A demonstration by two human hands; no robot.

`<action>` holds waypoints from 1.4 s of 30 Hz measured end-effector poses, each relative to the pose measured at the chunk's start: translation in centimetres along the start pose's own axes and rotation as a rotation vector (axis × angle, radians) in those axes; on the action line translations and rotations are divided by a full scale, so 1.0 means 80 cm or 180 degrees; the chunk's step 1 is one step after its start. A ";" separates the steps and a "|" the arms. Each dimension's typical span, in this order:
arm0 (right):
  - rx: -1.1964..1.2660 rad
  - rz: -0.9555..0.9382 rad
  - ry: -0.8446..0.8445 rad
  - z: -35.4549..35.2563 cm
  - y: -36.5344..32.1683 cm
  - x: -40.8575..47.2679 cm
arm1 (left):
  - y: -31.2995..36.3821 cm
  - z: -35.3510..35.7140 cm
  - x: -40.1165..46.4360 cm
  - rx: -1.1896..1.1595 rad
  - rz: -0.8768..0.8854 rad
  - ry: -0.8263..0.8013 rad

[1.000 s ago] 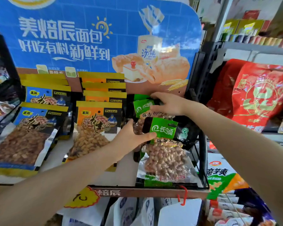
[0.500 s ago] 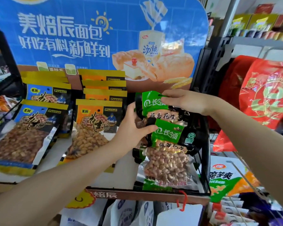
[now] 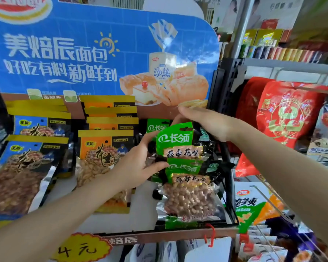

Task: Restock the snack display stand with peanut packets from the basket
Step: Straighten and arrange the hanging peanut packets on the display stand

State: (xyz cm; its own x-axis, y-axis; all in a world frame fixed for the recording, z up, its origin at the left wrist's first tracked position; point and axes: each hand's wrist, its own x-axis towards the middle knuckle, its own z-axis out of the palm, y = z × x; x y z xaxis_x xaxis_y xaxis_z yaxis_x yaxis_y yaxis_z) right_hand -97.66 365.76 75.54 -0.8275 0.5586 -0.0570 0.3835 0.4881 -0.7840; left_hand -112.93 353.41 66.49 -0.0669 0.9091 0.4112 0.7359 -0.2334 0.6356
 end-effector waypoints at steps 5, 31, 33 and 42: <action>0.1279 -0.0154 0.0728 -0.009 0.031 0.019 | -0.017 -0.021 -0.014 -0.0380 -0.0101 0.0335; -0.1954 -0.0544 0.1572 -0.003 0.050 0.060 | -0.044 -0.066 -0.043 -0.0947 -0.0306 0.0498; -0.2100 -0.0644 0.1627 0.002 0.049 0.076 | -0.040 -0.060 -0.036 -0.1047 -0.0339 0.0484; -0.0087 -0.0529 0.1011 -0.035 0.020 0.040 | -0.042 -0.020 0.001 -0.1719 -0.0931 0.0457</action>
State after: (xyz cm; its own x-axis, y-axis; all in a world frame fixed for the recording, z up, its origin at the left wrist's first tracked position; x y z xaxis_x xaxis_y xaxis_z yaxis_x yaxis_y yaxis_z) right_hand -98.56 370.23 75.81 -0.7124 0.6484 0.2684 0.2687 0.6053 -0.7493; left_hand -116.46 353.69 65.45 -0.3314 0.9150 0.2302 0.2318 -0.1575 0.9599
